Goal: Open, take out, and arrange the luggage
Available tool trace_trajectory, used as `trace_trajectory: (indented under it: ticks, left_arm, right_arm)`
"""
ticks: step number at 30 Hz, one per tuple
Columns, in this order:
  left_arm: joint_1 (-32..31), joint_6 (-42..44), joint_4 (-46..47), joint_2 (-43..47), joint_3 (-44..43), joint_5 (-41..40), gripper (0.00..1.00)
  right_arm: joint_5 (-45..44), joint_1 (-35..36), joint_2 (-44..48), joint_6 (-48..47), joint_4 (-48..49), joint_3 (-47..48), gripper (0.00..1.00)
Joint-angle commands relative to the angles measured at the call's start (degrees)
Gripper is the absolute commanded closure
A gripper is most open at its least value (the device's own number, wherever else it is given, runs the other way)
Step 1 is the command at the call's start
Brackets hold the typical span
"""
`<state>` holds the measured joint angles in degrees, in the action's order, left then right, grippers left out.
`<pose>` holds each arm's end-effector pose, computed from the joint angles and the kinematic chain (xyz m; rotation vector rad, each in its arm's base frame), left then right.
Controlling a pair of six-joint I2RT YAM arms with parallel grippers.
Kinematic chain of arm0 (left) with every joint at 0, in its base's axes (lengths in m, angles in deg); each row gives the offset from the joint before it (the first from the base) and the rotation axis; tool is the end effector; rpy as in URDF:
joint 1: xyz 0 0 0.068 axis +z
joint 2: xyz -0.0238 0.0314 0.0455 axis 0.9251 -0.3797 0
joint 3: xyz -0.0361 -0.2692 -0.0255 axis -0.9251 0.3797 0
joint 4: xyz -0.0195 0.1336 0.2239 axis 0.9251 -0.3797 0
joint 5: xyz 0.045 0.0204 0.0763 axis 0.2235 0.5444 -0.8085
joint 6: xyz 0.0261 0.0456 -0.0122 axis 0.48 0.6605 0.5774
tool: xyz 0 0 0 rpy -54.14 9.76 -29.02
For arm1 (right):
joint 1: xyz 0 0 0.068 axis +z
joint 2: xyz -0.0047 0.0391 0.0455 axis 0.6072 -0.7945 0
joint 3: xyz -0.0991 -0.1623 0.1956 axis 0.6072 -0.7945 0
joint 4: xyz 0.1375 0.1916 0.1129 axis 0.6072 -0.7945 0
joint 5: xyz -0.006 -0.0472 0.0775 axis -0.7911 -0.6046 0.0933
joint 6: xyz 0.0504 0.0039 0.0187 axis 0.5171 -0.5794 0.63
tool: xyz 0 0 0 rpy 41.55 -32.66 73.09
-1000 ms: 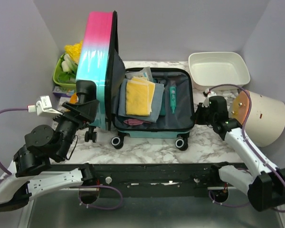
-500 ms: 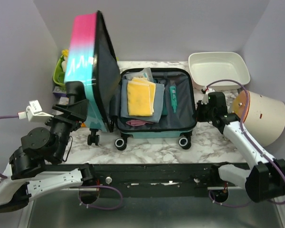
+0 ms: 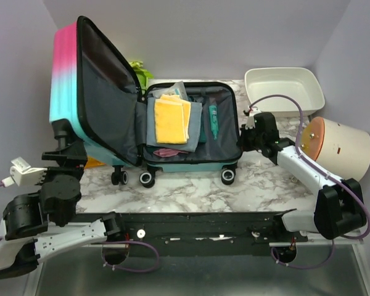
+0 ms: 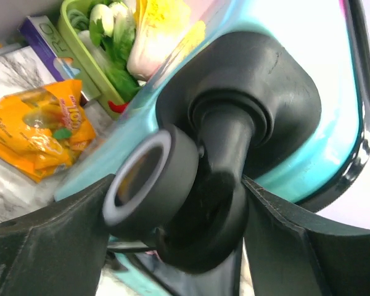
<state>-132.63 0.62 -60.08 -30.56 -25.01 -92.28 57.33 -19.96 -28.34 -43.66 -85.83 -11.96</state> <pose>0.0264 0.0265 0.3976 -1.0001 1.3405 -0.5144 0.2696 0.0890 0.2376 -0.2647 2.2996 0.3530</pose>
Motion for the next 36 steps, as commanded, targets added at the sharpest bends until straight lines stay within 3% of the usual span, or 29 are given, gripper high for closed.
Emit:
trace_trajectory:
  ticks: [1,4,6,9,11,12,15,18,21,24,26,29,30,36]
  left_arm:
    - [0.17,12.35,10.17,8.73,3.13,-3.59,0.01]
    - [0.26,26.47,28.02,13.13,6.48,-1.57,0.01]
    - [0.26,31.87,31.61,13.5,5.7,-1.82,0.01]
    - [0.26,31.44,30.22,11.22,1.5,-2.53,0.01]
    - [0.26,31.44,28.9,8.85,-0.45,-2.88,0.01]
    - [0.35,31.7,28.54,8.23,-1.94,-2.88,0.01]
    - [0.35,33.89,30.03,6.56,-4.05,-1.83,0.01]
    - [0.44,42.83,38.44,6.47,-4.16,1.59,0.01]
    - [0.35,55.76,53.9,5.95,-1.88,6.52,0.01]
    - [0.35,58.16,54.92,-0.8,-5.8,7.23,0.01]
    - [0.35,57.64,50.0,-9.06,-8.88,8.01,0.01]
    - [0.35,58.68,47.97,-18.29,-11.88,13.54,0.01]
    - [0.35,57.9,47.88,-20.14,-11.63,16.69,0.01]
    - [2.01,54.47,48.67,-35.61,-9.86,30.76,0.01]
  right_arm:
    - [22.59,10.25,-1.71,5.64,8.46,-1.05,0.99]
    - [17.5,10.34,-2.32,6.88,7.41,0.52,0.99]
    - [15.92,10.34,-2.41,7.14,6.62,0.88,0.99]
    - [15.39,10.34,-2.5,7.67,6.62,0.88,0.99]
    - [14.6,10.34,-2.5,7.76,6.18,0.97,0.92]
    - [13.29,10.34,-2.5,7.76,5.92,0.97,0.8]
    - [11.87,10.34,-2.33,7.76,5.3,0.97,0.71]
    - [11.52,10.34,-2.5,8.11,5.12,0.97,0.6]
    - [11.17,10.34,-3.03,8.82,5.03,1.41,0.52]
    - [9.94,10.34,-2.85,9.34,4.86,1.5,0.42]
    - [8.8,10.26,-1.8,9.61,4.86,0.97,0.36]
    - [4.23,10.34,1.01,9.87,4.77,-0.08,0.05]
    - [1.87,10.34,1.88,9.78,4.86,-0.26,0.0]
    - [-6.04,10.34,10.04,8.55,3.72,-0.17,0.0]
